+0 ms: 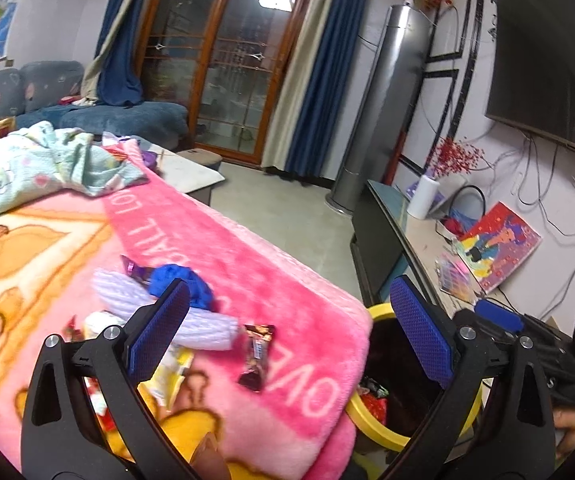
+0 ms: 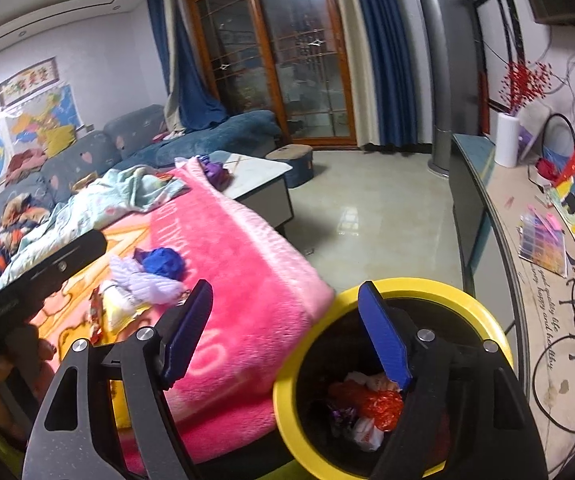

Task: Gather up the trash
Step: 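Move both tools back over the trash on the blanket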

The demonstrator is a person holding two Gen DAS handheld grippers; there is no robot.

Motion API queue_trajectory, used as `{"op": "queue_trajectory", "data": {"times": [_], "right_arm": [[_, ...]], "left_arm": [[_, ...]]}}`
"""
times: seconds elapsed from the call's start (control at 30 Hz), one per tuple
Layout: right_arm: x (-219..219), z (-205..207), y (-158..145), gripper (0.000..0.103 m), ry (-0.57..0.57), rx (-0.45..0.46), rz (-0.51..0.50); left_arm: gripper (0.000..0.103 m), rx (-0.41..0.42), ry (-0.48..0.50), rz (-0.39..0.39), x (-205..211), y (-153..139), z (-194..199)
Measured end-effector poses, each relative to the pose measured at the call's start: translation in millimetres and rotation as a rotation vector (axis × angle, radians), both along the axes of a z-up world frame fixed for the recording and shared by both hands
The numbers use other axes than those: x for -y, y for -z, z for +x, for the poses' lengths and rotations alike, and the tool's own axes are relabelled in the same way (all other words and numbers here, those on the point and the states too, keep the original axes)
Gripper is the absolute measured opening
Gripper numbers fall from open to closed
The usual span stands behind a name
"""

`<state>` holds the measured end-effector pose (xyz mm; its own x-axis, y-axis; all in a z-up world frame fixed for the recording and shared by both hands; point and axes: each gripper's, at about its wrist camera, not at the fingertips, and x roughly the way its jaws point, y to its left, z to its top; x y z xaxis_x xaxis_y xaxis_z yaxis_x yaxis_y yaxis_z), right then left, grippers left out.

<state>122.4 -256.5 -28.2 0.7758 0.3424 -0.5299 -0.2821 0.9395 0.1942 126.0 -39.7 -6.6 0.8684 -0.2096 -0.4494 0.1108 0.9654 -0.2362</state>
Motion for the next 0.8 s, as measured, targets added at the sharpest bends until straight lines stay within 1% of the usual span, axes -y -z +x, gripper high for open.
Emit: {"op": "queue_trajectory", "data": {"times": [0.23,0.47,0.67,0.8], "right_arm": [[-32,-3,1,0.073,-0.069,-0.001,-0.023],[-64,-2,9,0.073,-0.131,-0.031,-0.042],[-91,3,20,0.073,-0.168,-0.072,-0.049],[-106,12,35,0.073,-0.177,-0.115,-0.063]], "left_arm": [[0.092,0.012,-0.057,-0.019,-26,-1,-1],[0.092,0.01,-0.105,-0.018,-47,2,2],[0.092,-0.01,-0.168,-0.04,-76,9,9],[0.092,-0.043,-0.21,-0.036,-96,14,19]]}}
